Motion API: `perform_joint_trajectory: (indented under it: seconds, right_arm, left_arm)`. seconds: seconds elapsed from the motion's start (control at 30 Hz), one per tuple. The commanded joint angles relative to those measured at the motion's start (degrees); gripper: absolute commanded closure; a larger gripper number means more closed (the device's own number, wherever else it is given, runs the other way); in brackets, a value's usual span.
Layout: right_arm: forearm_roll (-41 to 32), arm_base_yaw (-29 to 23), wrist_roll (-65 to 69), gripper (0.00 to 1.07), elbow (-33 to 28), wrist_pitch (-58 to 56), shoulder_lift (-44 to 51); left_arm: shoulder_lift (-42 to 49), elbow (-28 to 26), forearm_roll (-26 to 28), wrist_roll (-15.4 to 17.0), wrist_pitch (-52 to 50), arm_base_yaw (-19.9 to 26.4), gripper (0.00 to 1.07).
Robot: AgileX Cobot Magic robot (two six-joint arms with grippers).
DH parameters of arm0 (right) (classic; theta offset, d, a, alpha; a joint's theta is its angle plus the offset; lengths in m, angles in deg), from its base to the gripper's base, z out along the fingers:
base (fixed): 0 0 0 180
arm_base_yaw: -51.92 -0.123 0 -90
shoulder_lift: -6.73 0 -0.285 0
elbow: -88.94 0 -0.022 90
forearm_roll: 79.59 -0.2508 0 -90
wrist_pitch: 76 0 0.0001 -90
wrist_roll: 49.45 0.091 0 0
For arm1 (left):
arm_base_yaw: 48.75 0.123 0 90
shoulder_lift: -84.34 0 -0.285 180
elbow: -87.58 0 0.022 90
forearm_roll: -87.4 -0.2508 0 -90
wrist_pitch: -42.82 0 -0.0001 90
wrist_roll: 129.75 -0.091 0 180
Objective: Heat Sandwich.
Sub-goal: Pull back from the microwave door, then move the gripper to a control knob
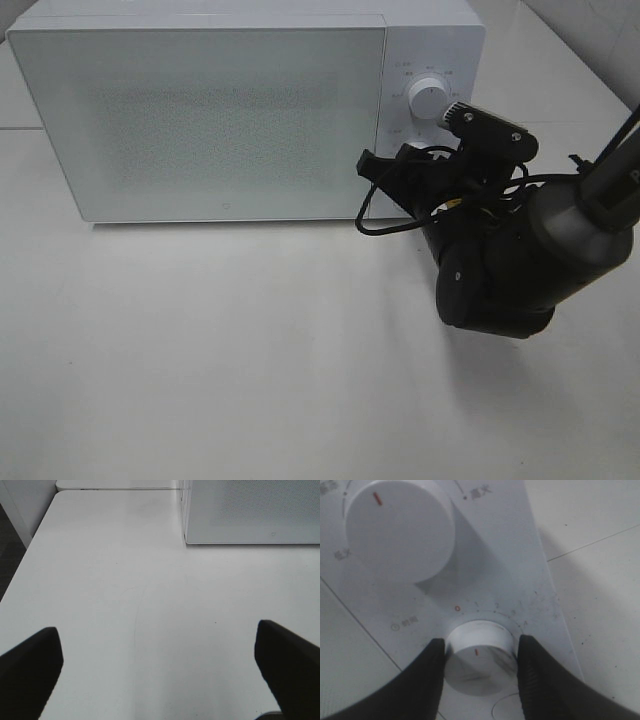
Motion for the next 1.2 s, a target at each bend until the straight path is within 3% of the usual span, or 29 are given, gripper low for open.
perform_joint_trajectory:
  seconds: [0.03,0.5,0.8,1.2]
  right_arm:
    - [1.6,0.06,9.28,1.0,0.57,5.39,0.34]
    - [0.8,0.06,38.45,1.0,0.57,8.31,0.34]
    - [-3.32,0.06,58.38,0.99,0.57,10.89,0.34]
    - [-3.95,0.06,67.09,0.98,0.57,11.17,0.34]
  left_arm:
    - [1.2,0.0,0.46,0.06,-0.63,0.0,0.07]
    - [1.2,0.0,0.46,0.06,-0.63,0.0,0.07]
    - [1.2,0.0,0.46,0.06,-0.63,0.0,0.07]
    - [1.2,0.0,0.46,0.06,-0.63,0.0,0.07]
